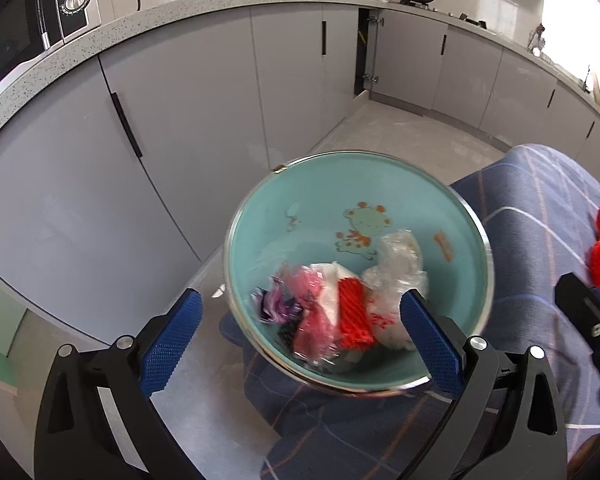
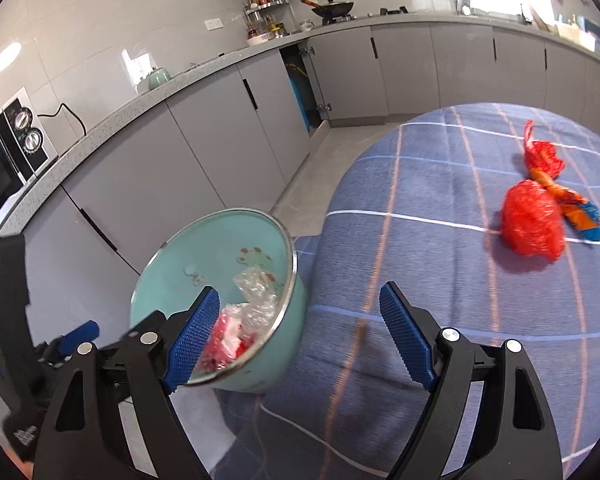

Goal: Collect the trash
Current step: 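Move both tools back toward the red bags on the table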

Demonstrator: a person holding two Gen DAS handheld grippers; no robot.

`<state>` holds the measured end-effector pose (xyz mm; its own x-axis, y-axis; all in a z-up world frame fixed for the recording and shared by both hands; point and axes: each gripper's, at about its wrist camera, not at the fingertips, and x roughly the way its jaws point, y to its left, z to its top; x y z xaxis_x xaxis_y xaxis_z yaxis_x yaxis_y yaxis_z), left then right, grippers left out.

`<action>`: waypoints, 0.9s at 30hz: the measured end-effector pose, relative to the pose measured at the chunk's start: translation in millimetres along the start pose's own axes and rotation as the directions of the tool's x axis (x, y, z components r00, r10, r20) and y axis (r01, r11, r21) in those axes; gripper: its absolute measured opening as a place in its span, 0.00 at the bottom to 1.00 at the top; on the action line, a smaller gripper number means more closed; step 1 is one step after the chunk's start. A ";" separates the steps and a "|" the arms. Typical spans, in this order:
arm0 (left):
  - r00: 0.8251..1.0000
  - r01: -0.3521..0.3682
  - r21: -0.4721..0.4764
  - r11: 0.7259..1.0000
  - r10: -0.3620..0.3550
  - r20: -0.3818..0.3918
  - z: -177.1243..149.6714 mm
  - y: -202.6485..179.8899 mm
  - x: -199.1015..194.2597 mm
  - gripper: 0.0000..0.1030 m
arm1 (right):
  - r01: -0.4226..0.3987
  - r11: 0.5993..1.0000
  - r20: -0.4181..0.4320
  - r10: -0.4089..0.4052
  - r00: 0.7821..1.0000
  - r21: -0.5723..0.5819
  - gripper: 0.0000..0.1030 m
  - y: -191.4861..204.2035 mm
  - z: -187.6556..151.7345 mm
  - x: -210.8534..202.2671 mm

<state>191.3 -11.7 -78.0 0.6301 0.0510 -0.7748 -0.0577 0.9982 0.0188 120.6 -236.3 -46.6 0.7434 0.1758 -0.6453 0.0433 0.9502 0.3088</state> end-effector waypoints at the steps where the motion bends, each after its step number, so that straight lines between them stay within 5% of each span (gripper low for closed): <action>1: 1.000 0.011 0.003 1.000 -0.011 0.001 -0.9 -3.8 -2.6 0.94 | 0.008 1.000 0.002 -0.008 1.000 -0.003 0.79 -2.2 -1.1 -2.0; 27: 0.984 0.176 0.182 0.967 -0.176 -0.020 -29.3 -113.8 -28.1 0.94 | 0.179 0.976 0.040 -0.185 0.982 0.124 0.79 -115.5 -23.2 -60.4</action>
<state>157.5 -127.7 -76.8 0.6146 -0.1257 -0.7787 0.1962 0.9806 -0.0035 55.3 -350.7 -59.5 0.7486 -0.0134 -0.6629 0.2579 0.9270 0.2725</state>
